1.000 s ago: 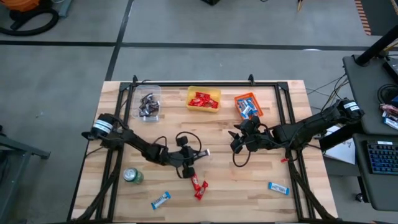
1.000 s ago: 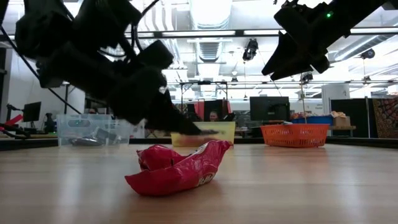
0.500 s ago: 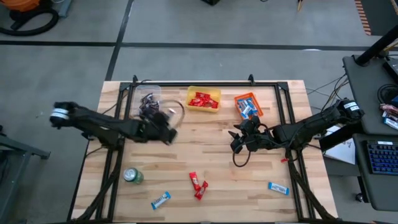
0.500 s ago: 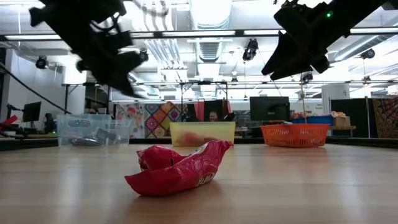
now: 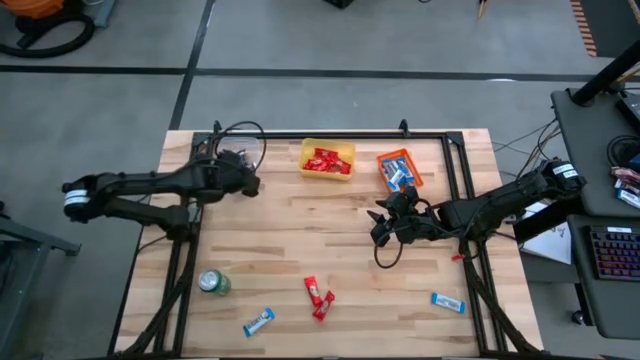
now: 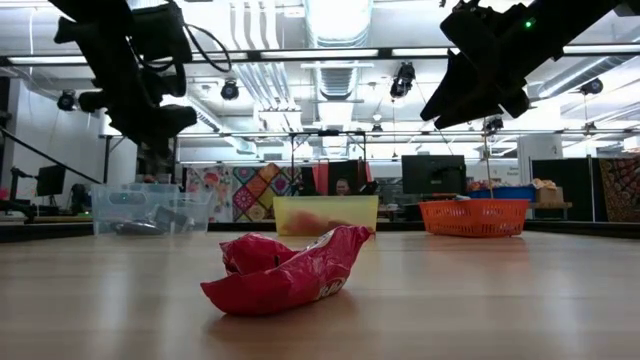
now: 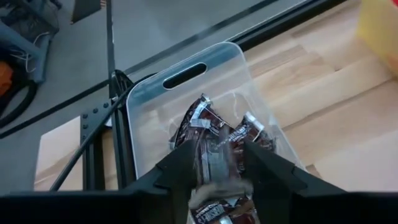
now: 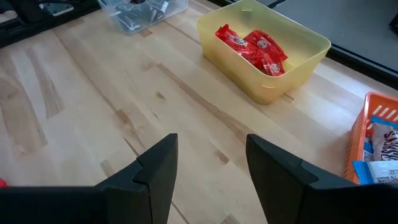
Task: Sort candy
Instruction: Put the red chocolate bar into the yellow bin
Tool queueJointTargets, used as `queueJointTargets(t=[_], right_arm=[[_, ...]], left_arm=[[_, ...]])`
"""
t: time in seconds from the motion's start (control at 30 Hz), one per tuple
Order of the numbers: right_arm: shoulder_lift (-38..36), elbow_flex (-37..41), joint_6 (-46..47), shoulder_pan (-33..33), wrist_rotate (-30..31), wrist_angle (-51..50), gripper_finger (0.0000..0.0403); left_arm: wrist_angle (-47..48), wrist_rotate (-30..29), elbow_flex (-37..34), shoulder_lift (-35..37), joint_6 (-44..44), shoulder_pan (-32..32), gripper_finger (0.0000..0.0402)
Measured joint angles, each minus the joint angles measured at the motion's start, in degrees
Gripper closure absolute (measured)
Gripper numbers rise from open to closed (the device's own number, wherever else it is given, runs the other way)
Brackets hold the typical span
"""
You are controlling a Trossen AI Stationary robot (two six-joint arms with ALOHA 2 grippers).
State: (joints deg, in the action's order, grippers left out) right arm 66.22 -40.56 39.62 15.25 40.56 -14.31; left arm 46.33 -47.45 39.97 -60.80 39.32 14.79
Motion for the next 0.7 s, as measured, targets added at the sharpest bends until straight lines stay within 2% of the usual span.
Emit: queueJointTargets(t=[0.27, 0.47, 0.7], right_arm=[[0.00, 0.00, -0.15, 0.00, 0.00, -0.09, 0.0223], [0.00, 0.00, -0.15, 0.00, 0.02, -0.08, 0.0223], [0.00, 0.00, -0.15, 0.00, 0.01, -0.06, 0.0223]], left_arm=[[-0.09, 0.71, 0.00, -2.16, -0.86, -0.12, 0.0242], [-1.37, 8.41, -0.01, -2.14, -1.39, -2.63, 0.0237], [-10.37, 18.11, 0.33, -2.22, -8.03, -13.17, 0.0237]])
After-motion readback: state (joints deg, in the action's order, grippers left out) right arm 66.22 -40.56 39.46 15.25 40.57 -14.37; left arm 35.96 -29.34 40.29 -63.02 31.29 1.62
